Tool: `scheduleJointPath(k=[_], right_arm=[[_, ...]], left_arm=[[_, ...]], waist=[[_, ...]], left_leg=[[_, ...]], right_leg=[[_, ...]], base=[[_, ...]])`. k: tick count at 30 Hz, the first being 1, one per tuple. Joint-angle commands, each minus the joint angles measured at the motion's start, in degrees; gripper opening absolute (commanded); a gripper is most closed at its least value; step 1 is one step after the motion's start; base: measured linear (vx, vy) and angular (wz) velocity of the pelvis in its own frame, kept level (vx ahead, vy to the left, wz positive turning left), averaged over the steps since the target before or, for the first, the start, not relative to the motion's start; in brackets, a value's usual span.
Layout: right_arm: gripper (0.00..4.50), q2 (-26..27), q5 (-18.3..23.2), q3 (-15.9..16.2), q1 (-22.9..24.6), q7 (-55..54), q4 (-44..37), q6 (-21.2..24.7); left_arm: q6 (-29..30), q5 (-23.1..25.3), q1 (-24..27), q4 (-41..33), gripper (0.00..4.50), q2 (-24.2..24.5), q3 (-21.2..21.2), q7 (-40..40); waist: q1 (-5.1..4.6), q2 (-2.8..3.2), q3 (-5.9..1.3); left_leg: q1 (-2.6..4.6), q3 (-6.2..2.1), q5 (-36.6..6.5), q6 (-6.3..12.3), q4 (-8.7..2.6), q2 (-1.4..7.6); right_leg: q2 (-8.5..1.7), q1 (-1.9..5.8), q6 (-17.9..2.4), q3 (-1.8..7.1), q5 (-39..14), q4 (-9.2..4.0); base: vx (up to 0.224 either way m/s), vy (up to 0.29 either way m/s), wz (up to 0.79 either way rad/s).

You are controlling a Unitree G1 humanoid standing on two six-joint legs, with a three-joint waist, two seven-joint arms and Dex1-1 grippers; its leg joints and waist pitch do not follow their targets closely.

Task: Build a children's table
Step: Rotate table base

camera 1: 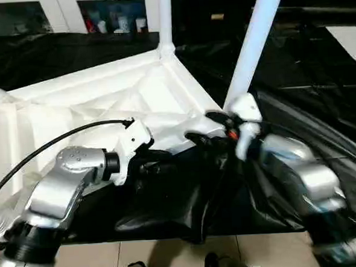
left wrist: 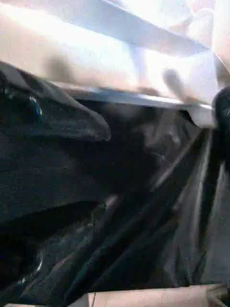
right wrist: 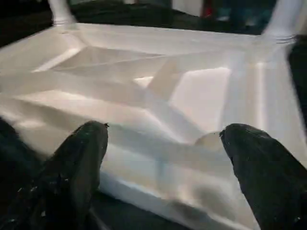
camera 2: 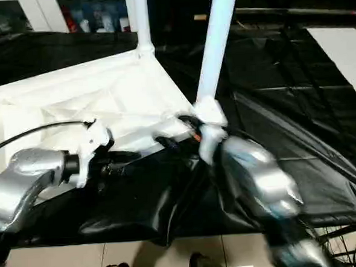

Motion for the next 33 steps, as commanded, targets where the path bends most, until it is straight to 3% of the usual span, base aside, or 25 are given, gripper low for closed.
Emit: scheduleJointPath(k=[1, 4, 6, 8, 11, 12, 13, 15, 17, 20, 26, 33], right_arm=[[4.16, 2.0, -0.6, -0.4, -1.8, -2.2, 3.7, -2.2], [4.16, 3.9, -0.9, -0.3, -3.7, -3.7, 6.7, -4.0], [4.16, 4.8, -1.3, -0.5, -4.8, -5.1, 8.8, -5.3], [4.16, 7.3, -1.1, -2.8, -7.8, -9.2, 14.5, -7.5], [4.16, 9.7, -1.8, -5.6, -11.1, -15.0, 21.2, -10.7], [4.16, 9.8, -1.9, -5.8, -11.3, -15.6, 21.8, -11.2], [4.16, 10.2, -2.4, -7.4, -12.6, -19.4, 24.7, -12.7], [4.16, 10.5, -2.8, -8.9, -13.7, -23.2, 27.3, -14.2], [4.16, 10.1, -2.8, -10.6, -14.5, -26.5, 29.4, -16.1], [4.16, 8.9, -2.3, -12.9, -15.7, -29.7, 32.3, -18.0], [4.16, 5.4, -2.8, -15.8, -18.6, -32.6, 38.9, -23.0], [4.16, 1.2, -3.0, -17.4, -20.0, -33.4, 42.8, -25.9]], left_arm=[[1.1, 1.0, 2.6, -3.0, 2.47, 0.6, -0.3, 1.8], [1.1, 1.4, 5.6, -4.2, 2.62, 0.4, 0.2, 4.4], [0.8, 1.7, 7.0, -4.6, 2.62, 0.5, 0.3, 5.4], [-0.8, 3.1, 9.9, -5.7, 2.62, 0.3, 0.2, 7.7], [-3.0, 5.6, 12.8, -7.1, 2.62, -0.8, 0.0, 11.9], [-3.3, 5.9, 13.0, -7.1, 2.62, -0.9, -0.1, 12.3], [-5.3, 7.1, 14.1, -7.1, 2.62, -1.9, 0.0, 14.7], [-7.4, 8.2, 14.9, -6.5, 2.62, -2.9, 0.3, 17.4], [-11.1, 9.5, 15.6, -5.3, 2.62, -3.9, 0.8, 20.2], [-14.1, 10.0, 16.4, -4.4, 2.62, -5.1, 1.5, 22.6], [-19.4, 10.9, 18.3, -3.3, 2.62, -5.9, 1.7, 24.7], [-23.4, 11.1, 19.4, -2.2, 2.62, -5.4, 0.6, 24.2]], waist=[[-0.39, 0.47, -3.80], [-0.44, 0.88, -3.97], [-0.45, 0.83, -3.99], [-0.71, 0.70, -3.87], [-0.76, 0.88, -3.85], [-0.72, 0.80, -3.76], [-0.44, 0.90, -3.84], [-0.38, 0.80, -3.81], [-0.13, 0.82, -3.94], [-0.02, 0.58, -4.20], [0.23, 0.49, -4.39], [0.43, 0.30, -4.56]], left_leg=[[0.57, 0.11, -8.1, 1.26, -3.67, 0.59], [0.71, 0.14, -7.1, 1.47, -3.53, 0.59], [0.79, 0.19, -6.7, 1.73, -3.50, 0.50], [0.52, 0.10, -7.4, 1.61, -3.63, 0.43], [1.11, 0.30, -8.9, 1.50, -3.57, 0.69], [0.88, 0.24, -8.8, 1.29, -3.65, 0.56], [1.25, 0.35, -8.8, 1.26, -3.57, 0.63], [1.21, 0.43, -9.3, 1.06, -3.58, 0.54], [1.36, 0.49, -9.0, 1.14, -3.53, 0.56], [0.95, 0.44, -7.5, 1.60, -3.38, 0.45], [0.78, 0.54, -7.1, 2.86, -3.04, 0.41], [0.63, 0.56, -7.0, 3.53, -2.71, 0.26]], right_leg=[[-2.91, 4.12, -11.6, 2.31, -11.3, -3.06], [-2.77, 4.12, -11.6, 2.41, -8.8, -2.90], [-2.60, 4.13, -11.9, 2.38, -7.2, -2.81], [-2.63, 4.30, -12.2, 2.35, -8.1, -2.85], [-2.63, 3.69, -12.2, 2.47, -9.3, -3.07], [-2.49, 3.93, -11.9, 2.41, -9.4, -2.99], [-2.49, 3.67, -11.7, 2.44, -9.2, -3.05], [-2.33, 3.64, -11.4, 2.39, -9.5, -2.97], [-2.19, 3.47, -10.8, 2.37, -8.3, -2.86], [-2.27, 3.78, -10.7, 2.31, -5.9, -2.40], [-2.30, 3.84, -10.9, 2.19, -5.3, -2.28], [-2.15, 3.90, -11.1, 2.12, -5.4, -2.13]], base=[[0.000, 0.000, 0.00], [0.000, 0.000, 0.00], [0.000, 0.000, 0.00], [0.000, 0.000, 0.00], [0.000, 0.000, 0.00], [0.000, 0.000, 0.00], [0.000, 0.000, 0.00], [0.000, 0.000, 0.00], [0.000, 0.000, 0.00], [0.000, 0.000, 0.00], [0.000, 0.000, 0.00], [0.000, 0.000, 0.00]])
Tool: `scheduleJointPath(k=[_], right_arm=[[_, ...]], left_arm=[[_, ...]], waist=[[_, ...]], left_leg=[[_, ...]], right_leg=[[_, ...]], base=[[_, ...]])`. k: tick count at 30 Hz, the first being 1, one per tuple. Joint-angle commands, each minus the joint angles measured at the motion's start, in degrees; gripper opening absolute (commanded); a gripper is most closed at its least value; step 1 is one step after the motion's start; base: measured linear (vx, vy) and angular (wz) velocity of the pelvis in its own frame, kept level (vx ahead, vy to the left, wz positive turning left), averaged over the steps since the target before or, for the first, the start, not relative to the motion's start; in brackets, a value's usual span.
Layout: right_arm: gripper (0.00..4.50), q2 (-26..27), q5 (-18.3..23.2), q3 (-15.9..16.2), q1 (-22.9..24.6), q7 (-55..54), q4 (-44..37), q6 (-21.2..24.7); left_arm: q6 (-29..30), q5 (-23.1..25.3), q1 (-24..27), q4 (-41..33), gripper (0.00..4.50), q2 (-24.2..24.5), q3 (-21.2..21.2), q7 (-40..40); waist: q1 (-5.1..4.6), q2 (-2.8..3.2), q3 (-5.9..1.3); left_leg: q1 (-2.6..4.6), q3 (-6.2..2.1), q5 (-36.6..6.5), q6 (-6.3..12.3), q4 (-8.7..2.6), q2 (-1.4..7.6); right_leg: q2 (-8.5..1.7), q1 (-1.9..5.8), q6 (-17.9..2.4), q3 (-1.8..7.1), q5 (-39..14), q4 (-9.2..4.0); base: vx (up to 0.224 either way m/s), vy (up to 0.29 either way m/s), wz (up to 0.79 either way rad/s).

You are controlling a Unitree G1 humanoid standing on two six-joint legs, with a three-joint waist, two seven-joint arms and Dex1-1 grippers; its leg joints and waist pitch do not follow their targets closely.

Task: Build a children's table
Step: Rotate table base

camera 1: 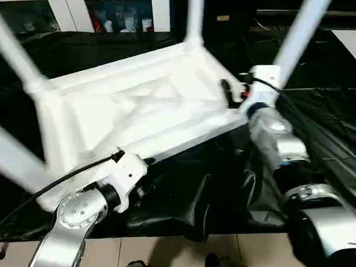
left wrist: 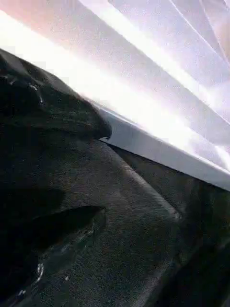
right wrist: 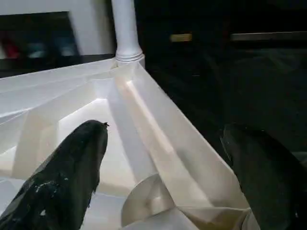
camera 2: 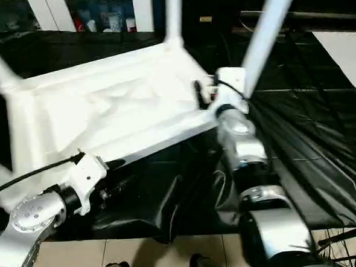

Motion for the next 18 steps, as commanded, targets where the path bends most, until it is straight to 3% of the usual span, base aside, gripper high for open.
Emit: scheduleJointPath(k=[1, 6, 13, 14, 16, 18], right_arm=[[4.16, -2.5, -0.2, -2.7, -1.0, -1.8, 1.4, -1.7], [4.16, -5.9, -0.3, -3.8, -2.2, -1.7, 4.8, -3.8], [4.16, -8.3, -0.5, -4.4, -3.2, -0.8, 7.3, -5.3], [4.16, -8.1, -0.3, -3.7, -2.9, 1.7, 6.8, -5.1], [4.16, -7.9, -0.2, -3.2, -2.7, 3.3, 6.5, -5.2], [4.16, -6.9, -0.9, -0.4, -1.2, 8.3, 4.4, -4.6]], left_arm=[[-1.4, 0.7, 0.7, 0.6, 2.62, 0.5, 0.2, 0.5], [-3.7, -1.4, 2.2, 0.1, 2.62, 0.4, -0.5, -2.1], [-1.9, -12.1, 6.4, -2.9, 2.62, 5.8, 2.2, -15.1], [0.4, -15.8, 7.9, -4.3, 2.62, 7.9, 3.9, -18.7], [1.1, -17.6, 8.8, -5.0, 2.62, 9.3, 4.8, -20.6], [1.7, -20.8, 10.6, -5.2, 2.62, 12.2, 7.5, -24.6]], waist=[[-0.55, 0.33, -4.55], [-0.42, 0.20, -4.53], [-0.84, 0.01, -4.22], [-0.92, 0.01, -4.02], [-1.23, 0.04, -3.88], [-1.46, -0.10, -3.56]], left_leg=[[0.92, 0.61, -7.9, 3.53, -3.26, 0.25], [0.86, 0.69, -9.1, 3.48, -3.12, 0.26], [0.79, 0.71, -10.5, 3.58, -3.07, 0.09], [0.85, 0.76, -11.2, 3.46, -3.09, 0.10], [0.83, 0.58, -12.7, 3.05, -3.23, 0.16], [0.67, 0.49, -14.0, 3.04, -3.35, 0.09]], right_leg=[[-2.27, 3.85, -11.2, 2.18, -6.3, -2.60], [-2.34, 3.76, -10.9, 2.20, -8.5, -2.78], [-2.23, 3.41, -10.9, 2.17, -11.2, -2.82], [-2.16, 3.28, -10.8, 2.18, -12.0, -2.92], [-2.23, 3.23, -10.2, 2.12, -14.5, -3.07], [-2.27, 3.17, -9.5, 2.07, -17.1, -3.39]], base=[[0.000, 0.000, 0.00], [0.000, 0.000, 0.00], [0.000, 0.000, 0.00], [0.000, 0.000, 0.00], [0.000, 0.000, 0.00], [0.000, 0.000, 0.00]])
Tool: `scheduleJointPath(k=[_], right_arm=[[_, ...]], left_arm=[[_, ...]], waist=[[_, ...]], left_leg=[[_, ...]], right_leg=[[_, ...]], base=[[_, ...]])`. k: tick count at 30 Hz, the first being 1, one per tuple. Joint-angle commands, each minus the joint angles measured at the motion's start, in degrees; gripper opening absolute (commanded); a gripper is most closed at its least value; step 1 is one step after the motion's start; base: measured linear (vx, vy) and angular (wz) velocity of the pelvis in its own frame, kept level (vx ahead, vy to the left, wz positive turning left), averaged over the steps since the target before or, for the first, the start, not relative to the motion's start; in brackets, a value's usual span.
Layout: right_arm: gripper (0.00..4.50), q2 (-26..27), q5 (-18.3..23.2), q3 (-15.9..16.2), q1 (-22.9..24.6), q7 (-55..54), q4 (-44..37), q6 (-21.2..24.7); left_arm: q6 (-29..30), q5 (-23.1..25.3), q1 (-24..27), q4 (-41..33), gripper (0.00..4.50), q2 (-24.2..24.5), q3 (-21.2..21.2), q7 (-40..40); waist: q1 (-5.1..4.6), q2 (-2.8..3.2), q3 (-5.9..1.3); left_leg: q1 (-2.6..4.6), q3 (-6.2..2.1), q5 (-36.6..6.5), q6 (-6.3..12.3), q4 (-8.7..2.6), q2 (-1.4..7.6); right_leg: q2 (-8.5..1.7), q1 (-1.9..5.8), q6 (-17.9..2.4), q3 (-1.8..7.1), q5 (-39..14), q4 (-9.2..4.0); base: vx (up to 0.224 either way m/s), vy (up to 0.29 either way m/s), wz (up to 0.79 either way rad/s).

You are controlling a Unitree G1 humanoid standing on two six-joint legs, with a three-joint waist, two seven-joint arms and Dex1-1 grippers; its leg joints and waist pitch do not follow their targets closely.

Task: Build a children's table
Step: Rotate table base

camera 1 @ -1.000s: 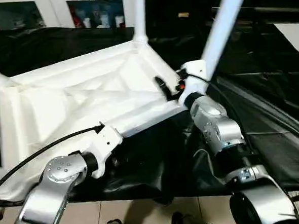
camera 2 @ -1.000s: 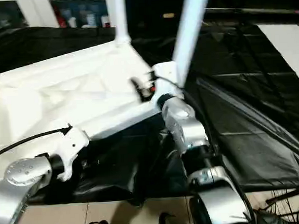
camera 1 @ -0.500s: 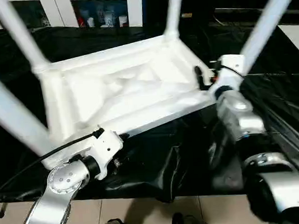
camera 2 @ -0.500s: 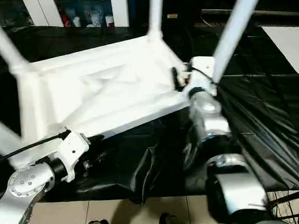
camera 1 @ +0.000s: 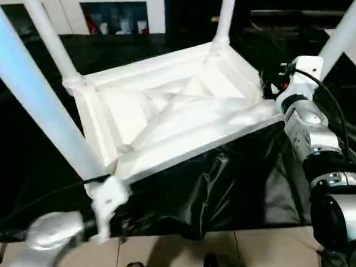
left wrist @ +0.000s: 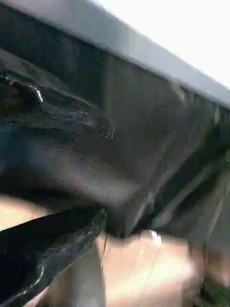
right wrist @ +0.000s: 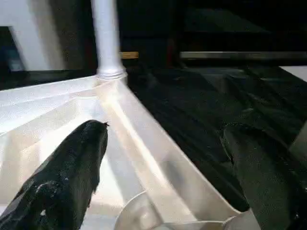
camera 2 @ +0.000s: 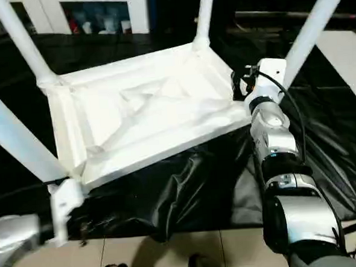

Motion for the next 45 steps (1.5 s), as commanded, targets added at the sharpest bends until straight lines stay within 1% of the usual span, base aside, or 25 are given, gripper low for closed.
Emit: scheduleJointPath(k=[1, 2, 4, 5, 7, 8, 9, 10, 11, 12, 13, 15, 16, 19, 22, 24, 25, 26, 27, 30, 32, 33, 35, 38, 45], right_arm=[[4.16, 1.2, -1.4, 4.2, 2.9, 7.1, -3.9, 0.4], [4.16, 1.4, -1.7, 4.8, 3.3, 7.8, -4.5, 0.5], [4.16, 1.7, -2.4, 6.7, 5.0, 9.4, -6.6, 0.9], [4.16, 1.8, -2.4, 7.2, 5.7, 10.0, -7.6, 1.1], [4.16, 2.0, -2.2, 7.7, 7.0, 10.4, -9.4, 1.7], [4.16, 2.0, -2.2, 7.7, 7.0, 10.4, -9.4, 1.7], [4.16, 2.0, -2.4, 8.1, 8.2, 10.7, -10.8, 2.1], [4.16, 1.9, -2.6, 8.5, 8.9, 11.0, -11.6, 2.1], [4.16, 1.7, -2.9, 8.9, 10.8, 11.5, -13.6, 2.5], [4.16, 1.7, -2.9, 8.9, 11.0, 11.5, -13.8, 2.6], [4.16, 1.6, -2.9, 8.7, 12.1, 11.3, -15.2, 3.2], [4.16, 1.3, -3.2, 8.4, 13.3, 10.7, -16.6, 4.1], [4.16, 0.8, -3.6, 8.4, 15.0, 10.1, -18.5, 5.1], [4.16, 0.3, -3.5, 8.5, 16.5, 10.5, -20.2, 5.8], [4.16, -2.2, -1.0, 9.6, 20.3, 17.9, -25.4, 7.8], [4.16, -5.4, 0.5, 10.7, 23.2, 24.2, -29.4, 10.3], [4.16, -6.5, -0.3, 10.8, 23.6, 24.6, -29.3, 10.3], [4.16, -7.3, -1.0, 10.6, 23.7, 24.3, -28.9, 10.4], [4.16, -7.7, -1.6, 10.3, 23.9, 23.9, -28.8, 10.6], [4.16, -8.3, -1.9, 8.8, 24.3, 21.9, -28.9, 12.0], [4.16, -8.4, -2.1, 8.6, 24.6, 21.1, -29.1, 12.8], [4.16, -8.4, -2.5, 8.6, 24.9, 20.2, -29.4, 14.0], [4.16, -8.2, -3.6, 9.1, 25.3, 18.8, -29.4, 16.1], [4.16, -8.0, -5.7, 10.3, 25.0, 16.1, -28.3, 18.1], [4.16, -7.1, -8.4, 10.3, 22.0, 10.6, -23.0, 19.1]], left_arm=[[1.2, -4.0, 1.6, -0.4, 2.62, 2.9, 3.7, -5.3], [1.3, -4.5, 1.8, -0.2, 2.62, 3.3, 4.2, -5.8], [2.2, -6.9, 2.6, -0.1, 2.62, 5.2, 6.8, -7.7], [2.4, -8.0, 3.0, -0.1, 2.62, 6.2, 8.0, -8.6], [1.7, -9.3, 3.9, 0.2, 2.62, 7.4, 10.5, -9.7], [1.7, -9.3, 3.9, 0.2, 2.62, 7.4, 10.5, -9.7], [1.7, -10.5, 4.7, 0.6, 2.62, 8.4, 13.2, -11.0], [2.1, -11.3, 5.3, 1.0, 2.62, 9.3, 14.9, -12.2], [3.8, -14.0, 6.8, 2.2, 2.62, 12.0, 19.2, -15.3], [4.2, -14.4, 7.0, 2.4, 2.62, 12.4, 19.8, -15.7], [5.5, -16.0, 7.4, 3.5, 2.62, 13.8, 22.2, -17.1], [6.6, -17.5, 7.2, 4.8, 2.62, 14.5, 24.5, -17.9], [7.4, -19.1, 6.8, 6.5, 2.62, 15.1, 27.0, -18.6], [7.5, -20.3, 6.4, 7.8, 2.62, 15.4, 28.8, -19.0], [7.5, -23.1, 4.4, 10.2, 2.62, 15.0, 31.9, -18.5], [7.5, -24.7, 2.9, 11.4, 2.62, 14.8, 32.9, -18.7], [7.8, -25.1, 2.4, 11.8, 2.62, 14.7, 33.1, -18.8], [7.9, -25.2, 2.0, 12.1, 2.62, 14.6, 33.1, -18.9], [8.1, -25.1, 1.7, 12.4, 2.62, 14.6, 33.3, -19.1], [8.1, -25.1, 0.2, 13.5, 2.62, 14.1, 32.9, -19.2], [8.3, -25.5, -0.6, 13.8, 2.62, 13.7, 32.7, -18.9], [8.6, -26.2, -1.6, 13.6, 2.62, 13.2, 32.3, -18.6], [9.3, -27.6, -3.0, 12.4, 2.62, 12.4, 31.5, -18.3], [10.0, -29.0, -5.3, 11.2, 2.62, 11.9, 30.2, -18.0], [12.7, -32.2, -8.0, 5.9, 2.62, 10.9, 27.2, -18.4]], waist=[[-0.27, -0.09, -3.49], [-0.38, -0.08, -3.39], [-0.49, 0.14, -3.35], [-0.55, 0.14, -3.32], [-0.58, 0.12, -3.19], [-0.53, 0.25, -3.24], [-0.42, 0.72, -3.16], [-0.34, 0.55, -3.20], [-0.37, 0.54, -3.17], [-0.30, 0.50, -3.17], [-0.31, 0.46, -3.03], [-0.21, 0.38, -2.93], [-0.22, 0.38, -2.81], [-0.16, 0.33, -2.87], [-0.08, 0.15, -2.64], [0.16, 0.14, -2.61], [0.32, 0.13, -2.66], [0.28, 0.02, -2.61], [0.33, 0.04, -2.64], [0.01, -0.30, -2.49], [0.14, -0.22, -2.53], [0.10, -0.29, -2.57], [0.19, -0.24, -2.63], [0.23, -0.24, -2.79], [0.07, -0.29, -3.08]], left_leg=[[0.41, 0.37, -14.2, 3.14, -3.82, 0.10], [0.38, 0.31, -14.4, 2.99, -3.90, 0.17], [0.92, 0.36, -15.0, 2.44, -3.96, 0.30], [0.82, 0.31, -15.0, 2.35, -4.06, 0.31], [1.02, 0.29, -15.1, 2.17, -4.17, 0.42], [1.12, 0.32, -15.0, 2.02, -4.21, 0.52], [1.20, 0.31, -15.0, 1.92, -4.22, 0.48], [1.11, 0.36, -14.8, 1.86, -4.26, 0.43], [1.14, 0.31, -14.9, 1.78, -4.33, 0.45], [1.25, 0.38, -14.9, 1.70, -4.27, 0.33], [1.32, 0.36, -15.6, 1.49, -4.42, 0.28], [1.46, 0.32, -16.2, 1.09, -4.53, 0.39], [1.41, 0.33, -16.4, 0.97, -4.57, 0.36], [1.51, 0.28, -16.3, 0.76, -4.67, 0.43], [1.38, 0.29, -16.5, 1.42, -4.66, 0.30], [1.45, 0.30, -16.5, 2.18, -4.64, 0.43], [1.46, 0.28, -16.2, 2.28, -4.62, 0.49], [1.21, 0.26, -15.9, 2.22, -4.67, 0.49], [1.43, 0.33, -15.9, 2.01, -4.57, 0.51], [1.13, 0.13, -16.6, 1.49, -4.66, 0.31], [1.66, 0.22, -17.1, 1.32, -4.53, 0.25], [1.44, 0.13, -16.4, 1.26, -4.58, 0.27], [1.65, 0.19, -15.8, 1.07, -4.55, 0.28], [1.49, 0.23, -14.8, 1.05, -4.51, 0.28], [1.43, 0.37, -13.1, 0.53, -4.18, 0.19]], right_leg=[[-2.35, 3.39, -8.8, 2.07, -18.3, -4.09], [-2.34, 3.33, -8.6, 2.07, -18.9, -4.11], [-2.31, 2.97, -9.0, 2.26, -19.2, -4.27], [-2.28, 3.08, -9.1, 2.25, -18.9, -4.16], [-2.19, 3.03, -9.5, 2.31, -18.3, -4.16], [-2.20, 3.00, -9.4, 2.38, -17.7, -4.09], [-2.17, 2.93, -9.5, 2.39, -17.4, -4.03], [-2.15, 3.01, -9.5, 2.42, -16.6, -4.04], [-2.11, 3.03, -9.6, 2.41, -16.5, -4.01], [-2.10, 2.96, -9.6, 2.43, -16.4, -3.98], [-1.98, 2.95, -9.4, 2.44, -16.8, -4.06], [-2.02, 2.89, -9.5, 2.51, -17.1, -4.10], [-2.01, 2.84, -9.4, 2.54, -17.3, -4.15], [-2.11, 3.02, -9.5, 2.61, -16.1, -4.06], [-2.11, 3.21, -9.3, 2.65, -16.5, -4.16], [-2.11, 3.29, -9.2, 2.63, -16.5, -4.24], [-2.15, 3.36, -9.3, 2.59, -16.4, -4.20], [-2.24, 3.46, -9.6, 2.56, -17.2, -4.22], [-2.33, 3.27, -9.8, 2.62, -18.2, -4.37], [-2.51, 3.43, -8.5, 2.63, -22.3, -4.66], [-2.49, 3.08, -7.9, 2.69, -24.0, -4.97], [-2.52, 3.30, -8.0, 2.69, -23.2, -4.81], [-2.32, 3.16, -8.6, 2.64, -21.7, -4.65], [-2.28, 3.37, -9.4, 2.60, -19.0, -4.31], [-2.30, 3.61, -10.5, 2.62, -15.1, -3.75]], base=[[0.000, 0.000, 0.00], [0.000, 0.000, 0.00], [0.000, 0.000, 0.00], [0.000, 0.000, 0.00], [0.000, 0.000, 0.00], [0.000, 0.000, 0.00], [0.000, 0.000, 0.00], [0.000, 0.000, 0.00], [0.000, 0.000, 0.00], [0.000, 0.000, 0.00], [0.000, 0.000, 0.00], [0.000, 0.000, 0.00], [0.000, 0.000, 0.00], [0.000, 0.000, 0.00], [0.000, 0.000, 0.00], [0.000, 0.000, 0.00], [0.000, 0.000, 0.00], [0.000, 0.000, 0.00], [0.000, 0.000, 0.00], [0.000, 0.000, 0.00], [0.000, 0.000, 0.00], [0.000, 0.000, 0.00], [0.000, 0.000, 0.00], [0.000, 0.000, 0.00], [0.000, 0.000, 0.00]])
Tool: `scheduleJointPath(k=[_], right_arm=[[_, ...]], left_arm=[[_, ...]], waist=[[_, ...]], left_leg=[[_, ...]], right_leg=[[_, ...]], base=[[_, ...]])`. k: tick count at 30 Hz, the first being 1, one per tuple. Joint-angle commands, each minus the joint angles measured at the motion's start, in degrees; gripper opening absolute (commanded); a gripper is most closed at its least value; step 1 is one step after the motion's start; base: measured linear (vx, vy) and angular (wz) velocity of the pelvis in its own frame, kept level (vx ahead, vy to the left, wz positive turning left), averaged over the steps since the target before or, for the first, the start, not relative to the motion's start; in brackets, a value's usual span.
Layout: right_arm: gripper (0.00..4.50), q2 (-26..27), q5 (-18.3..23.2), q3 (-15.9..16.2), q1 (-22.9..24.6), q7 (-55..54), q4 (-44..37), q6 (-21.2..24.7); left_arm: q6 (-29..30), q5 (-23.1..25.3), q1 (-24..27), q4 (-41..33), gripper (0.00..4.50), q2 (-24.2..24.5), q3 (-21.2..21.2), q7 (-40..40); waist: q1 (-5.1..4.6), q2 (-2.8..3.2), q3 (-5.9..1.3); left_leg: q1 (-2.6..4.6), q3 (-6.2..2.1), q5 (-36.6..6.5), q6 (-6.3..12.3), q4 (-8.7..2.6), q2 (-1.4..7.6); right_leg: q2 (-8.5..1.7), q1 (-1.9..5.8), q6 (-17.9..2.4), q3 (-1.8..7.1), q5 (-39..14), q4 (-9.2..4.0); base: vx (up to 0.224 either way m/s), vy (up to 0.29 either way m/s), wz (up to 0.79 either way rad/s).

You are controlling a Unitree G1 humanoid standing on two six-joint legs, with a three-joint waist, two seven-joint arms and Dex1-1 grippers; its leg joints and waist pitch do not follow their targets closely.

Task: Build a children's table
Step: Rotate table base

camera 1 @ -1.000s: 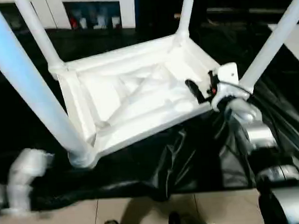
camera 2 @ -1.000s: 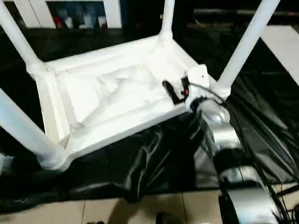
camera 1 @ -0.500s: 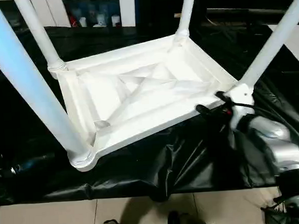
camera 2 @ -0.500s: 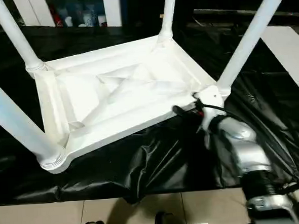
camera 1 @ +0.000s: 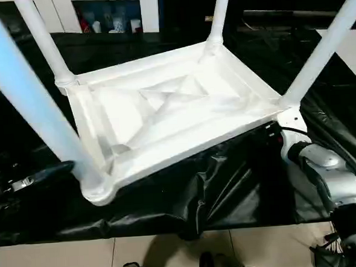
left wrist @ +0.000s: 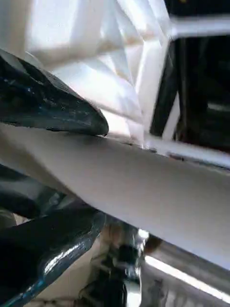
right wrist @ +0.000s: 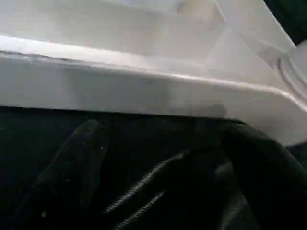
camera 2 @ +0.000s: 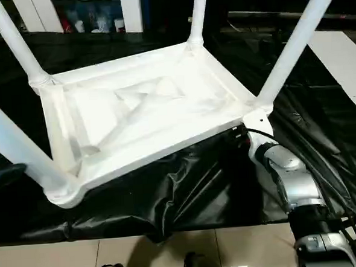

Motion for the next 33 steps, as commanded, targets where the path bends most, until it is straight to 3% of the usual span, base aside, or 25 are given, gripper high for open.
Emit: scheduleJointPath(k=[1, 6, 11, 13, 15, 16, 25, 33], right_arm=[[4.16, 0.3, -0.7, -0.4, -0.9, -1.6, 1.4, 0.2], [4.16, 3.2, -1.6, 0.7, -3.4, -2.7, 4.3, -2.1], [4.16, 7.4, -1.9, 3.1, -6.3, -1.8, 6.8, -3.9], [4.16, 9.4, -2.1, 4.5, -7.3, -1.1, 7.4, -4.7], [4.16, 10.4, -2.3, 5.3, -7.7, -0.8, 7.7, -5.1], [4.16, 11.2, -2.5, 5.8, -8.0, -0.5, 8.1, -5.5], [4.16, 18.2, -4.0, 10.1, -9.9, 3.6, 10.9, -8.9], [4.16, 21.1, -4.3, 13.1, -8.9, 7.4, 11.1, -10.7]], left_arm=[[0.5, -1.0, -0.6, -3.1, 2.62, -0.7, -2.1, -0.2], [0.4, 0.9, -2.5, -5.6, 2.62, -3.4, -7.1, 1.9], [0.7, 2.0, -6.0, -8.1, 2.62, -6.3, -12.4, 3.3], [0.7, 2.5, -7.8, -9.1, 2.62, -8.0, -15.0, 3.7], [1.0, 2.5, -8.8, -9.5, 2.62, -8.9, -16.3, 3.9], [1.2, 2.7, -9.6, -9.8, 2.62, -9.7, -17.4, 4.2], [0.0, 6.9, -17.7, -9.2, 2.62, -18.5, -27.5, 7.8], [-1.2, 10.0, -22.4, -5.5, 2.62, -22.9, -31.8, 8.6]], waist=[[-0.09, 0.87, -3.66], [-0.15, 0.88, -3.72], [-0.49, 0.47, -3.72], [-0.58, 0.60, -3.68], [-0.90, 0.36, -3.73], [-1.06, 0.38, -3.81], [-2.47, 0.12, -4.39], [-2.33, 0.35, -4.45]], left_leg=[[0.85, 0.38, -12.9, 0.62, -4.01, 0.24], [0.81, 0.49, -12.8, 0.47, -3.89, 0.20], [0.56, 0.25, -13.7, -0.32, -3.99, 0.17], [0.78, 0.21, -14.4, -0.59, -3.97, 0.24], [0.36, 0.09, -14.1, -0.84, -4.01, 0.15], [0.59, 0.10, -14.4, -0.86, -3.94, 0.15], [-0.40, -0.21, -10.6, -0.54, -3.65, 0.01], [0.18, -0.17, -11.1, -0.20, -3.57, 0.19]], right_leg=[[-2.33, 3.40, -10.4, 2.38, -14.9, -3.72], [-2.34, 3.45, -10.5, 2.40, -14.3, -3.67], [-2.47, 3.68, -8.8, 2.35, -18.5, -3.86], [-2.57, 3.44, -8.2, 2.37, -20.0, -4.01], [-2.63, 3.73, -7.6, 2.33, -20.7, -4.00], [-2.59, 3.60, -7.5, 2.34, -21.0, -4.09], [-2.69, 4.59, -9.7, 2.30, -14.0, -3.35], [-2.49, 4.47, -10.9, 2.38, -13.8, -3.53]], base=[[0.000, 0.000, 0.00], [0.000, 0.000, 0.00], [0.000, 0.000, 0.00], [0.000, 0.000, 0.00], [0.000, 0.000, 0.00], [0.000, 0.000, 0.00], [0.000, 0.000, 0.00], [0.000, 0.000, 0.00]])
